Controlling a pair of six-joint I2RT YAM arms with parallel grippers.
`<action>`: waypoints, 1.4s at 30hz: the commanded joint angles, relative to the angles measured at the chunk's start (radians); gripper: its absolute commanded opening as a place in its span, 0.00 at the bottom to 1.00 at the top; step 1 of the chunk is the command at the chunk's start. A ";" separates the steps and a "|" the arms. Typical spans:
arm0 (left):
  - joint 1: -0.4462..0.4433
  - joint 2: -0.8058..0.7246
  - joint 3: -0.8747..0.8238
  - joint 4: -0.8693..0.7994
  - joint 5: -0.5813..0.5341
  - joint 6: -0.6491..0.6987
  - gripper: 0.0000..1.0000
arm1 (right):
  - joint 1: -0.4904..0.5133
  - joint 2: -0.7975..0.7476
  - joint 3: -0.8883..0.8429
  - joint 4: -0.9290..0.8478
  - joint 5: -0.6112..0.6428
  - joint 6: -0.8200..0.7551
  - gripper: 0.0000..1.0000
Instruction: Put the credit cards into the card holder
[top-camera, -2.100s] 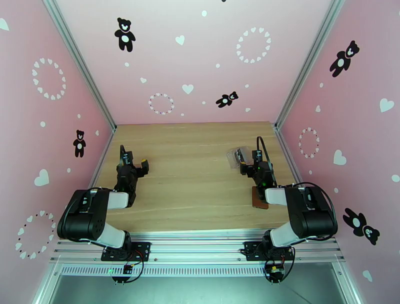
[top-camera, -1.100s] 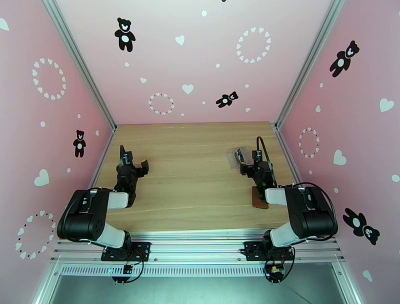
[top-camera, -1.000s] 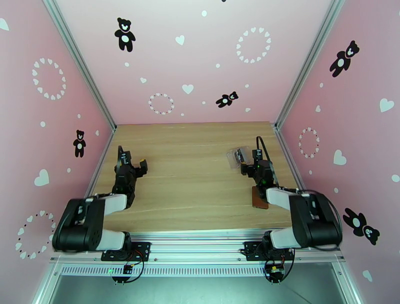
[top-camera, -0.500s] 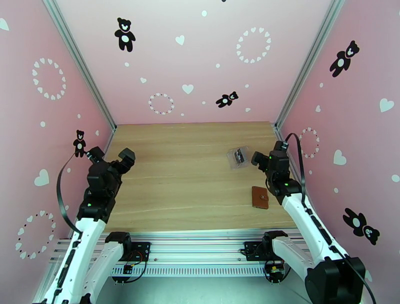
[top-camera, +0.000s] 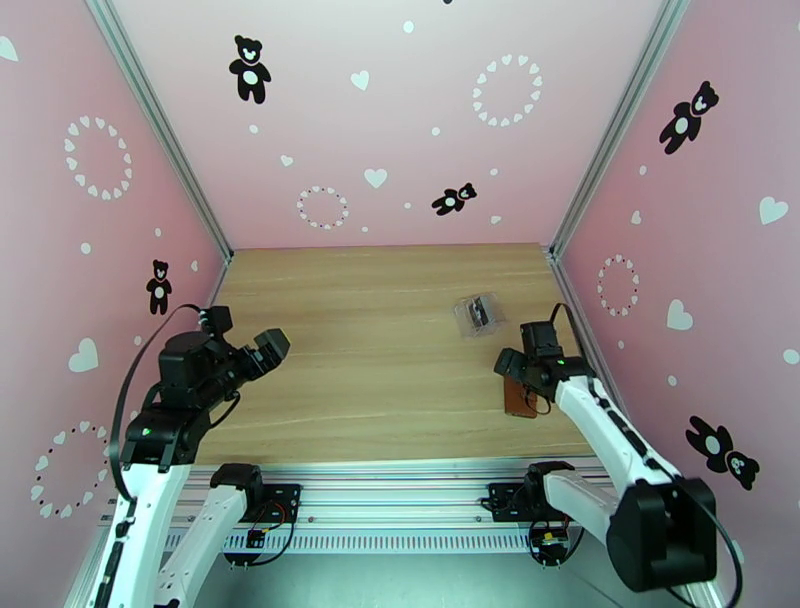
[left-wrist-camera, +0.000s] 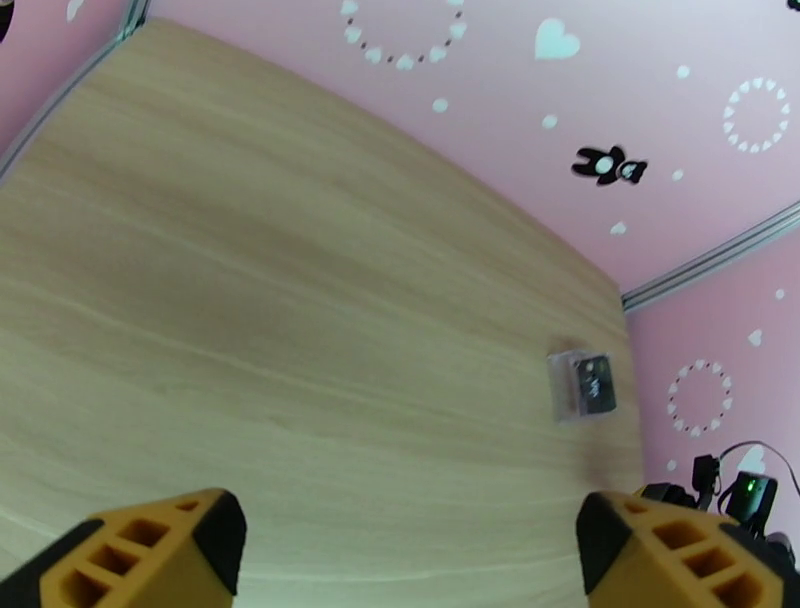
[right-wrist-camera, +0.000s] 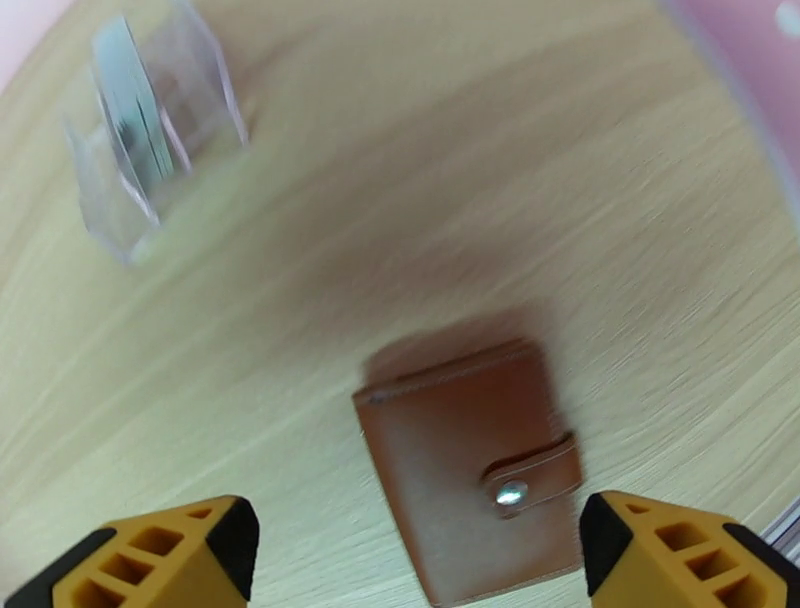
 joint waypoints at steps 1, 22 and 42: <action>-0.004 0.012 0.000 -0.022 0.039 0.044 0.92 | 0.017 0.093 -0.015 0.000 -0.148 -0.039 0.81; -0.003 0.008 -0.015 -0.023 0.025 0.043 0.92 | 0.587 0.423 0.148 0.164 -0.288 0.164 0.79; -0.081 -0.004 -0.127 0.083 0.121 -0.078 0.86 | 0.652 0.438 0.222 0.120 -0.261 0.130 0.79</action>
